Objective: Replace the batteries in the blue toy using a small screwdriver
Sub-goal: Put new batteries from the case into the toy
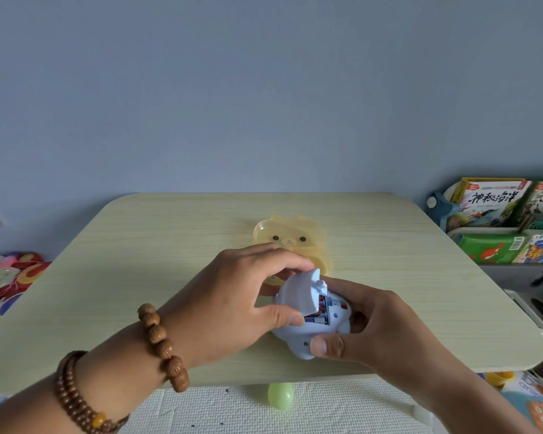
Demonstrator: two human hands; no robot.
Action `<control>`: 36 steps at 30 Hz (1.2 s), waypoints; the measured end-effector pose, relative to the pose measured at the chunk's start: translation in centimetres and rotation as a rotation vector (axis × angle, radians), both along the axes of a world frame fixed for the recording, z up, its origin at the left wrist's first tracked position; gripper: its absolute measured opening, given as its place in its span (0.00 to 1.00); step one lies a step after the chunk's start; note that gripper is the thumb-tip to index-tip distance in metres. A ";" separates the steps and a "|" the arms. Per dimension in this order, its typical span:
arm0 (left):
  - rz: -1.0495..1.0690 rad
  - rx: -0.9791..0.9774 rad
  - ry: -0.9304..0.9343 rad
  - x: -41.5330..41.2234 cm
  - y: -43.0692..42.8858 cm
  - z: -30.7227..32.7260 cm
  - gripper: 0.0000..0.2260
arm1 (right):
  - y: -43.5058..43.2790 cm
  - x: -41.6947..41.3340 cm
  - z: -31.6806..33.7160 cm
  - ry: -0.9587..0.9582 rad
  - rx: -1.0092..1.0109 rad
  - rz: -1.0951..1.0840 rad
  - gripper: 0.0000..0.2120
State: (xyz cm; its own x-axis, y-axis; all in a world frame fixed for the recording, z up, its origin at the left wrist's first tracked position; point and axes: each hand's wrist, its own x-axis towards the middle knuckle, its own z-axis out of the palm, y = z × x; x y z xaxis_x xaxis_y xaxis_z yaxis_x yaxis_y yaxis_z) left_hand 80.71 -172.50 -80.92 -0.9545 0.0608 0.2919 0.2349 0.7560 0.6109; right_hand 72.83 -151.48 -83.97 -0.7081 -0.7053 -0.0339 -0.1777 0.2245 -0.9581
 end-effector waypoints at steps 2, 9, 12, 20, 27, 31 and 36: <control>-0.009 -0.008 -0.011 0.0 0.1 -0.2 0.24 | 0.0 0.0 0.0 -0.004 0.002 0.003 0.29; 0.020 -0.063 -0.067 -0.5 0.1 -0.4 0.24 | 0.0 0.1 0.0 0.045 0.023 -0.003 0.27; 0.046 -0.053 -0.095 -0.6 0.2 -0.5 0.24 | 0.0 0.0 -0.1 0.043 0.016 -0.006 0.29; 0.109 -0.003 -0.152 -1.1 0.6 -0.3 0.25 | 0.1 -0.3 0.1 -0.054 0.003 0.033 0.24; 0.106 0.031 -0.175 -1.2 0.8 -0.1 0.24 | -0.3 -0.4 0.3 -0.168 -0.006 -0.082 0.13; 0.099 0.026 -0.169 -1.2 0.8 -0.4 0.23 | -0.3 -0.6 0.1 -0.159 0.019 -0.077 0.13; 0.105 0.013 -0.156 -1.1 0.9 -0.4 0.23 | -0.2 -0.7 -0.1 -0.164 0.014 -0.059 0.14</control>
